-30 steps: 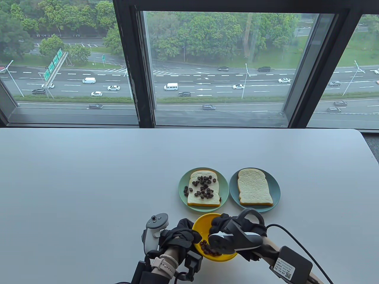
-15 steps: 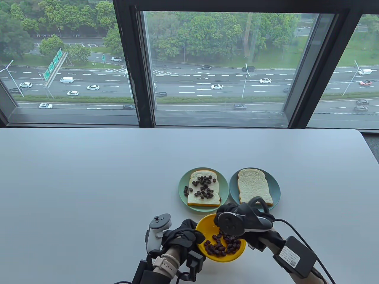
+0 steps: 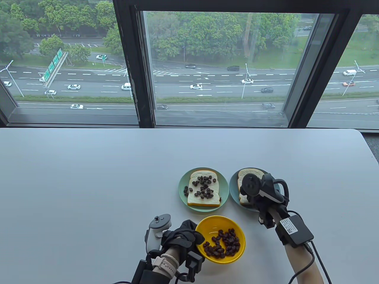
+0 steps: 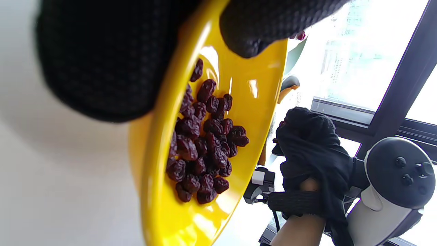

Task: Sprinkle cranberries onto toast

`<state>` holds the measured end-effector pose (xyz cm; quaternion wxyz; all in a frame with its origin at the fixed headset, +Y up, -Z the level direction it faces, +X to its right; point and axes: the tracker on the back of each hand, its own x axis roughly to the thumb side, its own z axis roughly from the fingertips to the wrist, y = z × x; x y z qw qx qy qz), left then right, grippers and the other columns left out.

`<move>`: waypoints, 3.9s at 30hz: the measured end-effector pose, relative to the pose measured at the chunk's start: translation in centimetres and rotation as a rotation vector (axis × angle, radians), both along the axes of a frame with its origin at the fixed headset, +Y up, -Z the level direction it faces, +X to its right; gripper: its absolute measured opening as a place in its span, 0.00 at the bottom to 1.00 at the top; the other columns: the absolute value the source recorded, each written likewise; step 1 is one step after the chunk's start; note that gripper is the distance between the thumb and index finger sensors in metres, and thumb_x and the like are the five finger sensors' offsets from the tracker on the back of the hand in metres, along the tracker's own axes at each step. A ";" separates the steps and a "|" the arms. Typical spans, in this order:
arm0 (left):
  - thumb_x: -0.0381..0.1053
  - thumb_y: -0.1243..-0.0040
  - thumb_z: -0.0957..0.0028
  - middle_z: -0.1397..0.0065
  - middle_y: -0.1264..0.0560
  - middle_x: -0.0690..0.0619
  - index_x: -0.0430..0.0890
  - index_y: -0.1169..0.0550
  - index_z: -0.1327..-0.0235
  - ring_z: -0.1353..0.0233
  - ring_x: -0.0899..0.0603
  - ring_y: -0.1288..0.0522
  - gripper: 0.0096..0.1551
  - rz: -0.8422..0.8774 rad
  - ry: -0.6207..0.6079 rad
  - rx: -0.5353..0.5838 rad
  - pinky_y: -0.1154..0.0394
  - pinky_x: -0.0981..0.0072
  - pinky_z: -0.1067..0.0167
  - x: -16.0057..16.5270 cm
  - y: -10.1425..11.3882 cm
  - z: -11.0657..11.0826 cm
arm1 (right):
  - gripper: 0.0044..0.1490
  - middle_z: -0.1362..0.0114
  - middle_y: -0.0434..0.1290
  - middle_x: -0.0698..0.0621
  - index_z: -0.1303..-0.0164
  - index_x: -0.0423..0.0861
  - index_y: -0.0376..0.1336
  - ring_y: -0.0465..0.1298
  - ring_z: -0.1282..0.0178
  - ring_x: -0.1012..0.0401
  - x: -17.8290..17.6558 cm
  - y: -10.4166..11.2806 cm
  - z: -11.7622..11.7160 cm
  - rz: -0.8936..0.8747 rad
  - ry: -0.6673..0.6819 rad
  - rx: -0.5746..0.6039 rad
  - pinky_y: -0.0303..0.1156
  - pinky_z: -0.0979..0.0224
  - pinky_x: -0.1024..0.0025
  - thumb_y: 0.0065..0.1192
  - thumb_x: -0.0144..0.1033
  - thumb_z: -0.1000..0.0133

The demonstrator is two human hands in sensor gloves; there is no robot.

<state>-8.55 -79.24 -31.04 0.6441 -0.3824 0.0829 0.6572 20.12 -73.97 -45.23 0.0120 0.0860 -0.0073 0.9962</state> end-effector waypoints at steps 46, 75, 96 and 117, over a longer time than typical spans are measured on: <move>0.40 0.37 0.54 0.49 0.35 0.38 0.49 0.38 0.44 0.58 0.37 0.28 0.28 0.046 0.130 0.091 0.12 0.58 0.72 -0.1 0.2 0.5 | 0.55 0.24 0.50 0.40 0.27 0.53 0.41 0.63 0.27 0.44 -9.4 3.5 13.2 0.060 0.542 -0.354 0.75 0.33 0.68 0.64 0.51 0.59; 0.39 0.38 0.53 0.48 0.35 0.38 0.49 0.38 0.45 0.57 0.37 0.28 0.27 0.078 0.098 0.019 0.12 0.57 0.72 1.2 -1.1 1.3 | 0.19 0.45 0.74 0.60 0.65 0.64 0.69 0.79 0.50 0.57 -11.1 2.6 14.4 0.054 0.560 -0.098 0.88 0.59 0.78 0.71 0.33 0.63; 0.39 0.38 0.53 0.48 0.35 0.38 0.49 0.38 0.44 0.58 0.37 0.28 0.27 0.066 0.047 0.001 0.12 0.58 0.72 1.4 -1.0 1.1 | 0.19 0.45 0.73 0.59 0.64 0.63 0.69 0.79 0.49 0.57 -1.6 7.0 1.3 -0.089 0.033 -0.017 0.88 0.58 0.78 0.70 0.32 0.62; 0.40 0.39 0.53 0.48 0.35 0.38 0.49 0.39 0.43 0.57 0.37 0.28 0.28 0.073 -0.004 -0.032 0.12 0.58 0.72 1.8 -1.0 1.3 | 0.27 0.35 0.69 0.53 0.45 0.60 0.64 0.78 0.43 0.56 2.6 0.5 -5.3 -0.134 -0.217 -0.171 0.86 0.52 0.77 0.62 0.40 0.56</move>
